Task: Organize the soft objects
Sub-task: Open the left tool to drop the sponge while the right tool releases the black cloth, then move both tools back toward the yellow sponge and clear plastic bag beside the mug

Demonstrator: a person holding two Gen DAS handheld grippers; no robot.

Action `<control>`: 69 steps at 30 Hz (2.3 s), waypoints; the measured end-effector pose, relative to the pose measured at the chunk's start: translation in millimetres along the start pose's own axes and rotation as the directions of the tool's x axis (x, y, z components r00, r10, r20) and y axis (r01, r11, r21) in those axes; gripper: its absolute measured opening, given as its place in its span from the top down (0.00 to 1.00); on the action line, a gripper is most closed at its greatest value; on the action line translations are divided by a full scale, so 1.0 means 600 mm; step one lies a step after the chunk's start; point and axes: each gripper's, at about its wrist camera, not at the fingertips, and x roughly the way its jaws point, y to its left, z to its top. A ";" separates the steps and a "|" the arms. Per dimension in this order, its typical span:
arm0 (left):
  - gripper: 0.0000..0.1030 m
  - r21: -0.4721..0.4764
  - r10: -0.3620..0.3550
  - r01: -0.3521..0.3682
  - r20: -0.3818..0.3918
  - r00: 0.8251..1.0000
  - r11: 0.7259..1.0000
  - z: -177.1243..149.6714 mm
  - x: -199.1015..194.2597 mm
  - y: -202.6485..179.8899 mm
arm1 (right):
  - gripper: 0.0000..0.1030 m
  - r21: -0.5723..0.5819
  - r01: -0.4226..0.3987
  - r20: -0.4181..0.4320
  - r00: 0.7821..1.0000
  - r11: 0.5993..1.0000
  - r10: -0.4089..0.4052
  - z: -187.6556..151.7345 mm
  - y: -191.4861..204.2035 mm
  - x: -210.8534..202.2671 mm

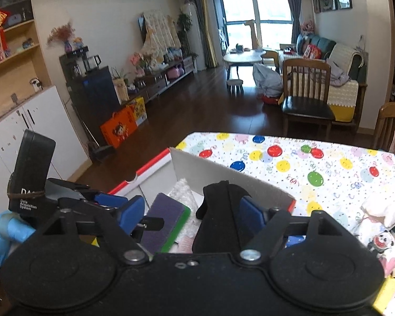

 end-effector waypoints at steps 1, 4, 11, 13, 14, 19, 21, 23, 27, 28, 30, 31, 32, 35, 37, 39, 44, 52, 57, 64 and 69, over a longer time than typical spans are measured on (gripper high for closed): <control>0.22 0.000 -0.005 0.005 0.013 1.000 1.000 0.001 -0.009 -0.005 | 0.21 0.005 -0.001 0.008 1.000 1.000 0.001 -0.001 -0.002 -0.010; 0.22 0.018 -0.006 0.005 0.051 0.999 1.000 0.002 -0.035 -0.025 | 0.18 0.030 -0.011 0.030 1.000 1.000 0.010 -0.003 -0.011 -0.038; 0.18 0.053 -0.034 0.027 0.144 0.989 0.998 -0.002 -0.095 -0.080 | 0.07 0.041 -0.022 0.084 0.996 0.999 0.019 -0.019 -0.034 -0.104; 0.18 0.062 -0.047 0.037 0.161 0.986 0.997 -0.003 -0.106 -0.099 | 0.04 0.045 -0.025 0.100 0.995 0.999 0.020 -0.026 -0.045 -0.124; 0.18 0.065 -0.054 0.043 0.167 0.984 0.997 -0.004 -0.111 -0.108 | 0.04 0.047 -0.023 0.108 0.994 0.999 0.017 -0.030 -0.050 -0.134; 0.16 0.076 -0.091 0.078 0.185 0.978 0.994 -0.008 -0.125 -0.156 | 0.01 0.056 0.003 0.152 0.988 0.998 -0.011 -0.052 -0.085 -0.182; 0.15 0.084 -0.102 0.087 0.192 0.976 0.993 -0.010 -0.127 -0.177 | 0.01 0.057 0.025 0.169 0.985 0.998 -0.035 -0.063 -0.101 -0.199; 0.15 0.085 -0.121 0.106 0.194 0.974 0.991 -0.012 -0.128 -0.198 | 0.00 0.057 0.059 0.181 0.981 0.997 -0.068 -0.077 -0.116 -0.217; 0.09 0.084 -0.162 0.148 0.193 0.968 0.985 -0.017 -0.120 -0.240 | 0.00 0.081 0.117 0.199 0.971 0.990 -0.131 -0.107 -0.159 -0.247; 0.01 0.085 -0.167 0.153 0.192 0.967 0.985 -0.019 -0.117 -0.251 | 0.00 0.094 0.129 0.201 0.969 0.987 -0.146 -0.113 -0.171 -0.253; 0.00 0.083 -0.173 0.160 0.188 0.967 0.984 -0.020 -0.109 -0.273 | 0.00 0.122 0.156 0.204 0.963 0.980 -0.178 -0.128 -0.198 -0.266; 0.00 0.080 -0.178 0.165 0.190 0.966 0.983 -0.021 -0.105 -0.284 | 0.00 0.138 0.169 0.205 0.959 0.976 -0.195 -0.136 -0.213 -0.273; 0.00 0.075 -0.183 0.172 0.191 0.964 0.982 -0.021 -0.101 -0.294 | 0.00 0.157 0.186 0.203 0.955 0.970 -0.216 -0.144 -0.227 -0.278; 0.00 0.064 -0.197 0.189 0.169 0.966 0.980 -0.023 -0.088 -0.328 | 0.00 0.193 0.228 0.202 0.943 0.954 -0.266 -0.171 -0.272 -0.296; 0.00 0.068 -0.202 0.193 0.168 0.965 0.979 -0.024 -0.078 -0.351 | 0.00 0.218 0.250 0.211 0.932 0.943 -0.296 -0.190 -0.301 -0.307; 0.00 0.075 -0.205 0.195 0.169 0.964 0.978 -0.027 -0.068 -0.378 | 0.00 0.256 0.248 0.238 0.921 0.934 -0.309 -0.209 -0.328 -0.321; 0.00 0.117 -0.216 0.198 0.170 0.961 0.973 -0.035 -0.038 -0.444 | 0.00 0.336 0.270 0.270 0.891 0.903 -0.366 -0.248 -0.396 -0.347; 0.00 0.123 -0.262 0.249 0.111 0.959 0.961 -0.049 0.025 -0.538 | 0.00 0.332 0.372 0.158 0.884 0.867 -0.439 -0.287 -0.490 -0.345; 0.00 0.157 -0.288 0.269 0.119 0.950 0.950 -0.057 0.057 -0.586 | 0.00 0.302 0.412 0.082 0.887 0.860 -0.454 -0.303 -0.538 -0.326; 0.00 0.228 -0.231 0.197 0.135 0.964 0.954 -0.066 0.109 -0.643 | 0.00 0.327 0.432 0.005 0.889 0.841 -0.458 -0.317 -0.603 -0.292; 0.00 0.250 -0.170 0.133 0.130 0.977 0.959 -0.073 0.154 -0.670 | 0.03 0.334 0.431 -0.043 0.895 0.838 -0.444 -0.320 -0.638 -0.258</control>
